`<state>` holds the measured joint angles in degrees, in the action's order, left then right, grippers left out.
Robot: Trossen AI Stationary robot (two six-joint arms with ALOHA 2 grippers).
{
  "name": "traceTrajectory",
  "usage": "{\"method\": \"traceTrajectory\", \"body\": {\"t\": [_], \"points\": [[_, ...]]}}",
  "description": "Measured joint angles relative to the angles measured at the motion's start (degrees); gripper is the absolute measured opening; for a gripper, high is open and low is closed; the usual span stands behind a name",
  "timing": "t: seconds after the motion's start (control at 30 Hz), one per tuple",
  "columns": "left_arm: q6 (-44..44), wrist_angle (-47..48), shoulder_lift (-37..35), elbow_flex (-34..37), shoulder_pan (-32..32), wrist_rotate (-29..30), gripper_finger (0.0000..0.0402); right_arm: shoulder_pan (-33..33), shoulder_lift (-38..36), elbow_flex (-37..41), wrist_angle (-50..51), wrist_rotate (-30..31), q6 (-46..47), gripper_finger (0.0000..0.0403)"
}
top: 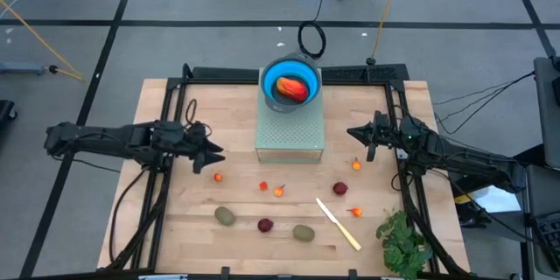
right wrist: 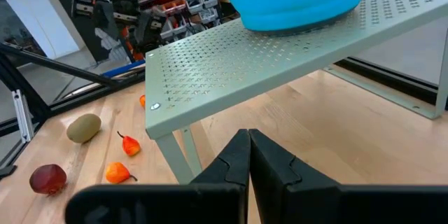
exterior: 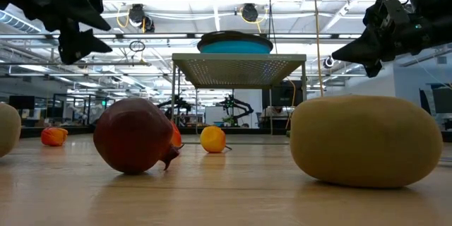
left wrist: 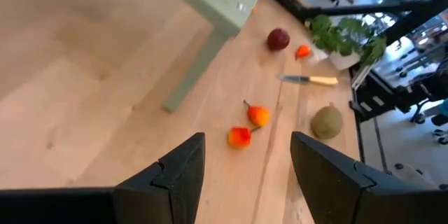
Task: Pick & Place Fruit
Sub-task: Put the kiwi into the blue strainer bowl on the shelf
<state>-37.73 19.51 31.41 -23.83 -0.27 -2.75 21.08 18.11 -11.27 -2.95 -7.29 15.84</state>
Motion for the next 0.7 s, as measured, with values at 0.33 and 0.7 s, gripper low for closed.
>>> {"method": "traceTrajectory", "body": {"t": [0.33, 0.7], "points": [[-1.4, 8.3, 10.1, -11.4, -6.1, 2.9, 0.0211, 0.0, 0.0, 0.0, 0.0, 0.2, -0.1, 0.0000], [-2.0, 26.7, 23.4, -28.6, -11.7, 3.3, 0.0211, 0.0, 0.0, 0.0, 1.4, 4.6, -1.6, 0.0000]]}}
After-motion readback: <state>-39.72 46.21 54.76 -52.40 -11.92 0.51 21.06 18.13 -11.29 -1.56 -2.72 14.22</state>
